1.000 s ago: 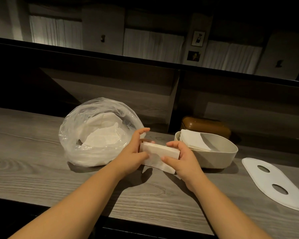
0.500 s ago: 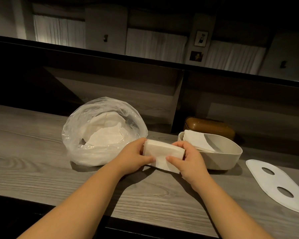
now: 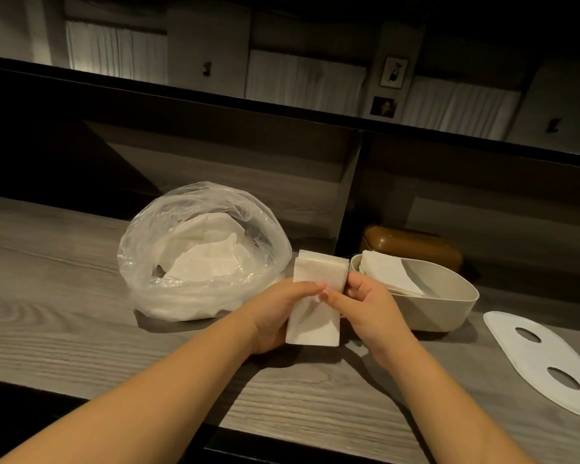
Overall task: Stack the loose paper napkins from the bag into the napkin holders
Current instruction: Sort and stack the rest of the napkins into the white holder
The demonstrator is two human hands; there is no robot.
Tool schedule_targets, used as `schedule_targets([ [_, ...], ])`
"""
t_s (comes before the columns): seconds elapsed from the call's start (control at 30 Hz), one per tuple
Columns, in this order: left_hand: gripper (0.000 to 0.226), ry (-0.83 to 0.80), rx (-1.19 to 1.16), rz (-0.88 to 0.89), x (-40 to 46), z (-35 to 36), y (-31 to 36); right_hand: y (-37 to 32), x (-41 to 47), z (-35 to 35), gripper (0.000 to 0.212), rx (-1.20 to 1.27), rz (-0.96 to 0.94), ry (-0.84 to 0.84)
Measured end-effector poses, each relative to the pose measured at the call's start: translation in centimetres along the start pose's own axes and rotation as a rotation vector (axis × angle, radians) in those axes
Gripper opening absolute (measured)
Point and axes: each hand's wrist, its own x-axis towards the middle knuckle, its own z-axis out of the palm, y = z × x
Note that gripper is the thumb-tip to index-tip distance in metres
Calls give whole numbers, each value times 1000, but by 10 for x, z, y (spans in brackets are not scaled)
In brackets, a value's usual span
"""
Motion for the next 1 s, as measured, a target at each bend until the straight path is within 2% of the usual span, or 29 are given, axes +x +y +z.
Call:
schedule_targets([
  [0.07, 39, 24, -30, -15, 4, -1, 0, 1, 1, 2, 31, -271, -87, 117],
  [0.17, 28, 55, 16, -29, 6, -2, 0, 4, 3, -1, 37, -572, -331, 282],
  [0.23, 33, 26, 46, -46, 7, -5, -2, 6, 4, -3, 39, -655, -407, 278],
  [0.3, 33, 14, 23, -72, 4, -6, -1, 6, 4, -3, 37, -694, -395, 249],
  [0.37, 15, 4, -23, -87, 3, -6, 0, 5, 3, -2, 33, -703, -373, 218],
  [0.43, 10, 7, 8, -98, 3, -6, 0, 4, 2, -1, 31, -690, -353, 194],
  [0.5, 15, 11, 36, -91, 3, -9, 0, 3, 2, -2, 32, -639, -337, 181],
  [0.6, 47, -90, 19, -123, -1, -13, 3, -1, 1, -3, 21, -480, -276, 166],
  [0.67, 47, -190, 50, -99, -5, -13, 5, -6, 1, -3, 8, -357, -217, 165],
  [0.77, 45, -267, 74, -93, -6, -14, 6, -12, 1, -4, 12, -245, -155, 168],
  [0.9, 46, -310, -50, -144, -8, -16, 9, -15, 3, -5, 15, -266, -121, 219],
  [1.0, 37, -313, -63, -135, -6, -16, 10, -16, 6, -6, 17, -272, -138, 262],
])
